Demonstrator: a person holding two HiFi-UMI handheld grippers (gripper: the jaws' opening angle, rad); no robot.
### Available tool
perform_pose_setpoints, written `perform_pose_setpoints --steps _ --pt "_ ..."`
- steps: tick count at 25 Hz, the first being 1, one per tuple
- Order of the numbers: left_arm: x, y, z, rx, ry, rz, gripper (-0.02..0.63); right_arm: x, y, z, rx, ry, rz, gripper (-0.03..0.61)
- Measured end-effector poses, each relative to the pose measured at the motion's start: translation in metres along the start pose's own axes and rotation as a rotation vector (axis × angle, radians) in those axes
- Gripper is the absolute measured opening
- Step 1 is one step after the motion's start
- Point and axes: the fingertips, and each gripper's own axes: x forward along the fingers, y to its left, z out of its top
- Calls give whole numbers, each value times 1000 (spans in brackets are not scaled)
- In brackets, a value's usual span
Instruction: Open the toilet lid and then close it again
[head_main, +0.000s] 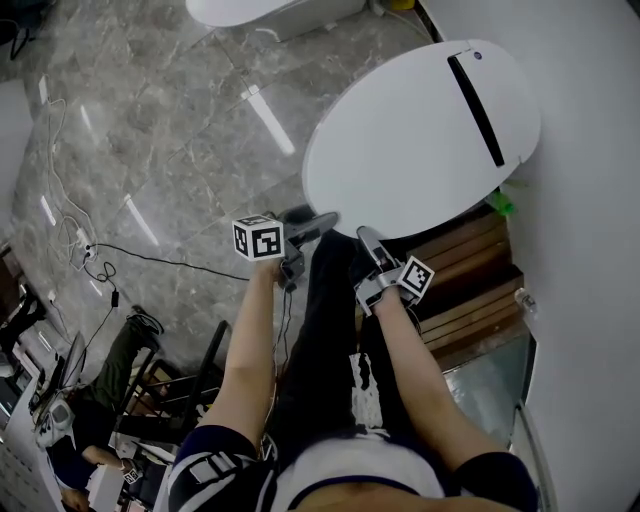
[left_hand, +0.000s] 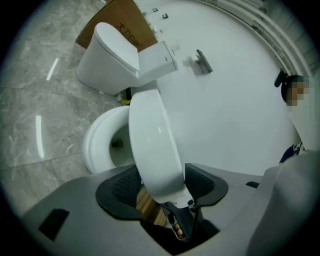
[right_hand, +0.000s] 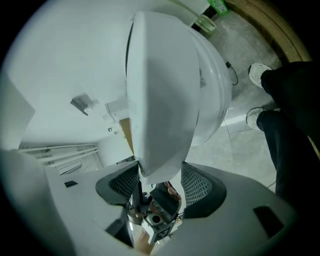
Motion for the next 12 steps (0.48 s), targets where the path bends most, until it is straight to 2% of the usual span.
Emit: perform_pose_setpoints --steps 6,12 --pt "-9 -29 7 -1 -64 27 267 -11 27 -15 -111 121 25 259" --pt "-14 -55 14 14 -61 56 265 -20 48 -21 -179 220 27 259"
